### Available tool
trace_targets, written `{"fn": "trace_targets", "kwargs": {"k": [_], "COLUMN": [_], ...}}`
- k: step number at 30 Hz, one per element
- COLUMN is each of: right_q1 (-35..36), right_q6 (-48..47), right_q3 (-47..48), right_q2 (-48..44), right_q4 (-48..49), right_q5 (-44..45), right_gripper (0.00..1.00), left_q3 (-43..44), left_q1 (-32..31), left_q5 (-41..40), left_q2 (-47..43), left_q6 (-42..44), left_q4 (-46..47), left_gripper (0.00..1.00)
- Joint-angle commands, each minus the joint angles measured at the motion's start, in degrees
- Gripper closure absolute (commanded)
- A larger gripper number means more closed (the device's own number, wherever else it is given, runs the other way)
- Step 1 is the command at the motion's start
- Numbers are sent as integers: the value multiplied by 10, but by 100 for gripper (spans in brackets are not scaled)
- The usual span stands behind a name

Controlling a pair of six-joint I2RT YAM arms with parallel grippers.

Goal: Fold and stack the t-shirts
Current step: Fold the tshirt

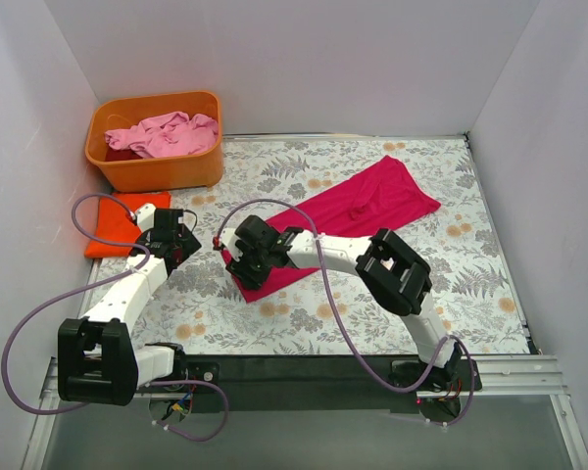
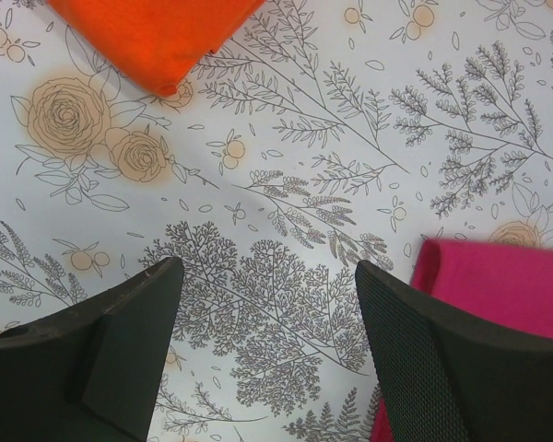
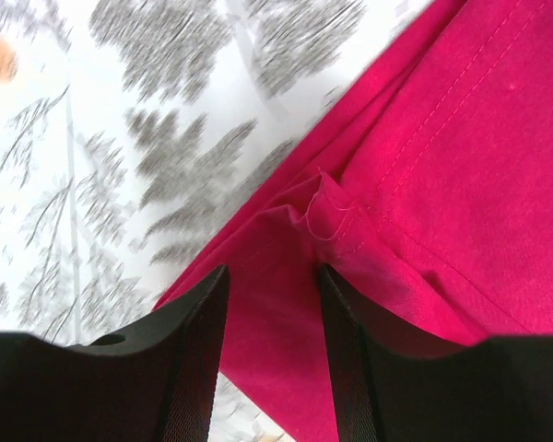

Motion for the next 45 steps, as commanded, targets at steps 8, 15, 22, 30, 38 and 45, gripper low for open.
{"fn": "trace_targets", "kwargs": {"k": [8, 15, 22, 30, 38, 45], "right_q1": [37, 36, 38, 54, 71, 92], "right_q6": [4, 20, 49, 53, 73, 65], "right_q3": [-15, -59, -110, -106, -78, -39], "right_q2": [-112, -186, -202, -174, -136, -85], "right_q4": [-77, -77, -76, -76, -76, -77], "right_q5": [12, 51, 58, 73, 81, 93], "right_gripper": [49, 39, 36, 36, 37, 39], "left_q3": [-8, 15, 56, 94, 81, 78], "left_q1": [2, -25, -58, -97, -108, -108], "left_q5": [129, 166, 150, 121, 120, 123], "left_q2": [9, 53, 135, 195, 225, 234], "left_q6": [12, 30, 56, 81, 93, 97], "left_q4": [29, 35, 35, 37, 37, 36], "left_gripper": [25, 23, 28, 32, 40, 58]}}
